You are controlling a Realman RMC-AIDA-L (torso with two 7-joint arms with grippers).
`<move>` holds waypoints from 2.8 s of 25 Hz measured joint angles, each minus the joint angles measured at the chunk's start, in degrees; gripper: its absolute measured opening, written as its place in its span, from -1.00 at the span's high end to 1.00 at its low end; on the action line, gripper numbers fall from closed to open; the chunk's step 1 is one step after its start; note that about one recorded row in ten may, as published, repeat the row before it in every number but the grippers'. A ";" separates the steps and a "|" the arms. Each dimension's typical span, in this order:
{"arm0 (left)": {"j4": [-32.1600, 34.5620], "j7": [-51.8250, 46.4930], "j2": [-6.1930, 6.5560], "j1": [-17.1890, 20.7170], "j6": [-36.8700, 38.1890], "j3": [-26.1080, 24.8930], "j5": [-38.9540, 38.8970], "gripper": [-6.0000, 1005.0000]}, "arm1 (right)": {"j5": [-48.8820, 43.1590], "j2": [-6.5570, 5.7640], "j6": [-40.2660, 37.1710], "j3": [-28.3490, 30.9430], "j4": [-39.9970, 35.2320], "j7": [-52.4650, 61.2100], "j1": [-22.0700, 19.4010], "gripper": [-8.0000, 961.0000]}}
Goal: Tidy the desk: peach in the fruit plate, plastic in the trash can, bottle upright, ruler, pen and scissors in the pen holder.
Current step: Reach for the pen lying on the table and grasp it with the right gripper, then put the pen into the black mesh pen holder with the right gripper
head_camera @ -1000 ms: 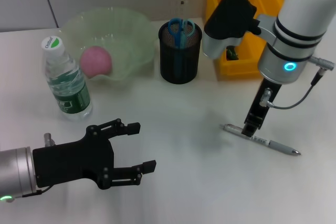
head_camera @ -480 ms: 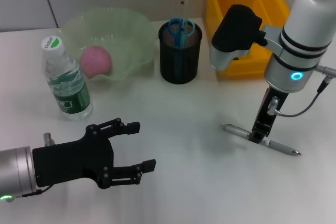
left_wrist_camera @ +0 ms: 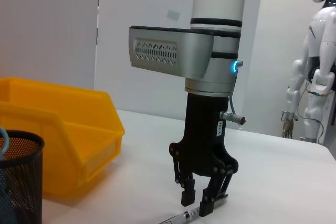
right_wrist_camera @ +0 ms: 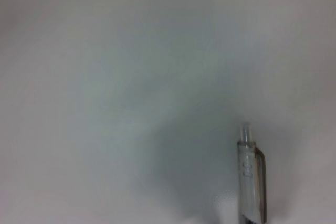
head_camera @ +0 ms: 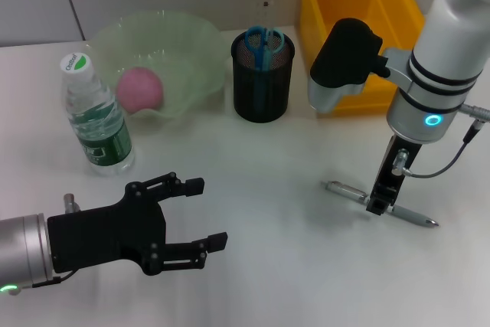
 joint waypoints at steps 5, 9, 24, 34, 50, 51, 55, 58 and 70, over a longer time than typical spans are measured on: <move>0.00 -0.01 0.00 0.00 0.02 0.00 0.00 -0.73 | 0.00 0.02 1.01 0.00 0.70 -0.03 -0.04 0.36; 0.15 -0.03 0.00 0.00 0.29 0.00 0.00 -0.73 | 0.04 0.02 1.56 -0.14 1.53 -0.09 -0.03 0.36; 0.34 -0.03 0.00 0.00 0.42 0.00 0.00 -0.73 | 0.32 0.11 2.17 -1.63 1.56 -0.02 -0.04 0.38; 0.36 -0.03 0.00 0.01 0.42 -0.08 0.00 -0.73 | 0.44 0.10 2.37 -1.65 2.16 0.13 0.21 0.49; 0.35 -0.03 0.00 0.01 0.87 -0.43 0.00 -0.73 | 0.39 0.11 2.58 -1.65 2.80 0.12 0.31 0.66; 0.35 -0.03 0.00 0.00 0.93 -0.53 0.00 -0.73 | 0.24 0.11 2.65 -1.90 2.82 0.12 0.28 0.67; 0.35 -0.03 0.01 0.01 1.02 -0.61 0.00 -0.73 | 0.18 0.10 2.74 -2.65 2.81 0.17 0.25 0.70; 0.35 -0.03 0.01 0.01 1.03 -0.65 0.00 -0.73 | 0.18 0.10 2.65 -2.70 2.67 0.31 0.22 0.73; 0.35 0.05 0.01 -0.14 1.04 -0.71 0.00 -0.73 | 5.58 -0.38 0.52 6.69 -3.40 -2.26 0.05 0.74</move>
